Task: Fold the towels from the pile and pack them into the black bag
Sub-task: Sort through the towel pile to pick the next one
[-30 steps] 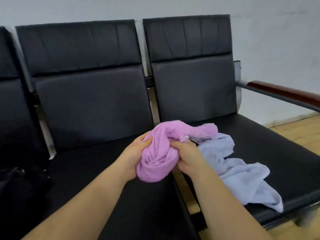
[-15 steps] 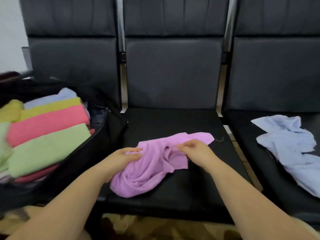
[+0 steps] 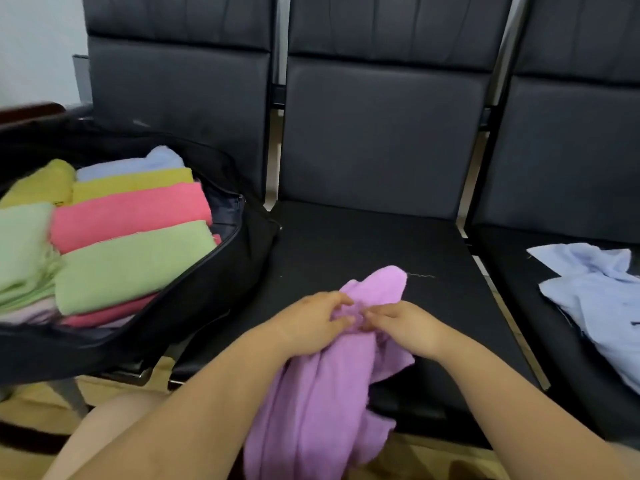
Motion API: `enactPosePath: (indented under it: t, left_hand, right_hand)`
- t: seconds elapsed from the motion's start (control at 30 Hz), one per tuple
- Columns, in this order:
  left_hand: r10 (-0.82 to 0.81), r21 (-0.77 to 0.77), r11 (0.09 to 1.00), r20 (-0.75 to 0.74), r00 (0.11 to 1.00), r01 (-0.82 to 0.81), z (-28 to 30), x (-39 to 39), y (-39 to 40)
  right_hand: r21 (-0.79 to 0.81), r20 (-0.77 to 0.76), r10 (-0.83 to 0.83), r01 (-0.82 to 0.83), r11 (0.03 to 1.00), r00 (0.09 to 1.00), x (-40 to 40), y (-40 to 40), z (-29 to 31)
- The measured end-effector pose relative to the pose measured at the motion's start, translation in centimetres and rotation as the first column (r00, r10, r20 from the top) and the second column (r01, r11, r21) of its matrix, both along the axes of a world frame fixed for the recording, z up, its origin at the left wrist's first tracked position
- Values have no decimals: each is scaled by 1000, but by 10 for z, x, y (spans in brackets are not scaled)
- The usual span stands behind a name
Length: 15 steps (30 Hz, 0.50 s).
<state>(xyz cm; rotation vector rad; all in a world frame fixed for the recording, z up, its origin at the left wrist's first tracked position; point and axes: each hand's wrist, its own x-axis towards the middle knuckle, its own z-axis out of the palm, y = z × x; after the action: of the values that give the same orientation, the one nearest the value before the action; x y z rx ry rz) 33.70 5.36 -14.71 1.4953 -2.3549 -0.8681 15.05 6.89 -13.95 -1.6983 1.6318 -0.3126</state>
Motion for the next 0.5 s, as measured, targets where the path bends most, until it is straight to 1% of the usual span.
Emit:
enactPosePath:
  t: [0.07, 0.13, 0.23, 0.27, 0.3, 0.37, 0.4, 0.43, 0.5]
  left_hand:
    - [3, 11, 1000, 128, 992, -4, -11, -6, -2]
    - [30, 36, 999, 181, 983, -38, -15, -12, -2]
    - [72, 6, 997, 213, 974, -75, -11, -22, 5]
    - [90, -12, 996, 218, 972, -89, -9, -24, 8]
    - [105, -40, 994, 220, 970, -99, -7, -26, 11]
    - [122, -73, 991, 196, 973, -109, -6, -29, 13]
    - [127, -64, 991, 165, 978, -118, -6, -29, 14]
    - [135, -38, 991, 116, 984, -131, -7, -29, 14]
    - [154, 81, 985, 16, 988, -155, -7, -28, 14]
  right_hand:
    - [26, 29, -17, 16, 1000, 999, 1, 4, 3]
    - [-9, 28, -39, 39, 999, 999, 0, 8, 1]
    - [-171, -97, -170, 152, 973, 981, -3, 11, -6]
    - [-190, -138, -228, 200, 961, 964, -3, 12, -7]
    - [-177, -148, -267, 241, 954, 952, -4, 14, -8]
    - [-121, -119, -307, 293, 948, 944, -6, 16, -9]
    - [-85, -87, -321, 314, 946, 943, -6, 17, -9]
    - [-55, -36, -337, 335, 941, 941, -7, 18, -11]
    - [20, 64, -374, 374, 927, 925, -6, 21, -13]
